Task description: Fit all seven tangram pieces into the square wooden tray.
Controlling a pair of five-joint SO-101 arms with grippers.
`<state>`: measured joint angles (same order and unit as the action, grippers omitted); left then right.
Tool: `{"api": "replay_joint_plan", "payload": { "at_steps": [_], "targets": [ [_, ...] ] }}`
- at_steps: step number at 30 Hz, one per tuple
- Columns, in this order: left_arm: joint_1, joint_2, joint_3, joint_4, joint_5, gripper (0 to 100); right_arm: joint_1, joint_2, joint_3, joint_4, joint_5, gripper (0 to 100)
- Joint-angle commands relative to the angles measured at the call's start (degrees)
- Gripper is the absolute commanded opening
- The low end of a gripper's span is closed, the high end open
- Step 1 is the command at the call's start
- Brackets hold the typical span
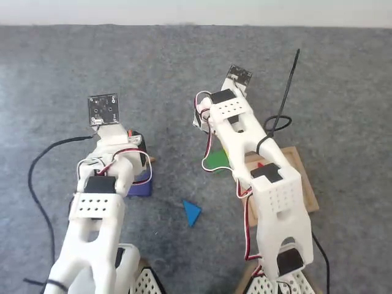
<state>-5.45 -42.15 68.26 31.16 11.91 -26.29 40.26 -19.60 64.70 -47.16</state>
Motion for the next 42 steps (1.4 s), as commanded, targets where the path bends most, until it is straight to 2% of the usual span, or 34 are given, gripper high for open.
{"api": "replay_joint_plan", "payload": {
  "at_steps": [1, 8, 26, 30, 36, 42],
  "targets": [
    [0.8, 0.1, -0.7, -1.5, -0.6, 5, 1.3, 1.4, -5.2, -0.4, -2.5, 31.3],
    [0.8, 0.0, -0.7, -1.5, -0.7, 5, 4.2, 2.6, -6.2, -0.3, -2.5, 29.0],
    [0.8, 0.0, -0.7, -1.5, -0.7, 5, 1.9, 3.1, -6.2, 4.1, -2.3, 28.2],
    [0.7, 0.0, -0.7, -1.5, -0.7, 5, 2.0, 2.8, -6.2, 3.7, -2.3, 17.9],
    [0.7, -0.1, -0.7, -1.5, -0.7, 5, 1.9, 2.4, -6.5, 3.7, -2.3, 18.0],
    [0.8, -0.1, -0.7, -1.5, -0.7, 5, 2.2, 2.5, -16.7, 10.4, -2.3, 18.0]
  ]
}}
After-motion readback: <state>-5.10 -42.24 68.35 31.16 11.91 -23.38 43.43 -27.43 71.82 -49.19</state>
